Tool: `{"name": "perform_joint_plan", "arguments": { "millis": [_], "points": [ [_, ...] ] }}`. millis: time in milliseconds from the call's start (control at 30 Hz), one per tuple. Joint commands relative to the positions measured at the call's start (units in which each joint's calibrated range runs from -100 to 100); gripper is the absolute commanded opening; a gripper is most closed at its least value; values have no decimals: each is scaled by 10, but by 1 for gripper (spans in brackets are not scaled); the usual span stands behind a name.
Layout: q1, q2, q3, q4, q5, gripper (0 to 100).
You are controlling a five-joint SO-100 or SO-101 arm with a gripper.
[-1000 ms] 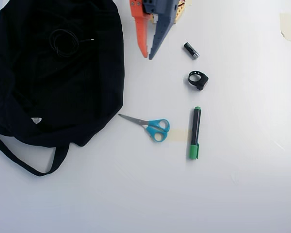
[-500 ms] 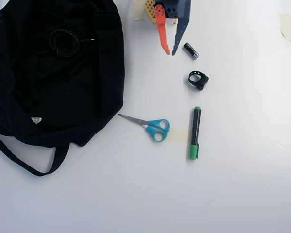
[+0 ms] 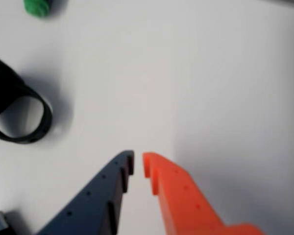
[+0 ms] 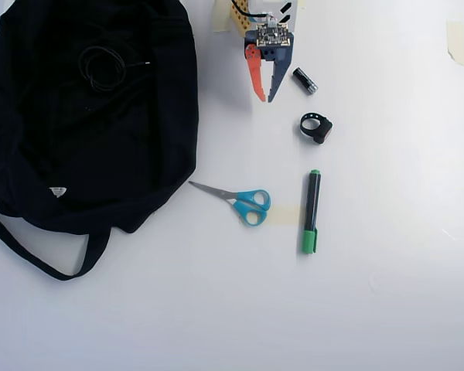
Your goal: Put the cable into the black bag
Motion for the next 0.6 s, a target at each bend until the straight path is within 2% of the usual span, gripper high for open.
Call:
{"name": "perform_joint_plan", "arguments": {
  "millis": [0, 333, 567],
  "points": [
    [-2, -7, 29, 7, 3, 2],
    [-3, -7, 29, 171, 0, 2],
    [-3, -7, 29, 177, -1, 2]
  ]
}}
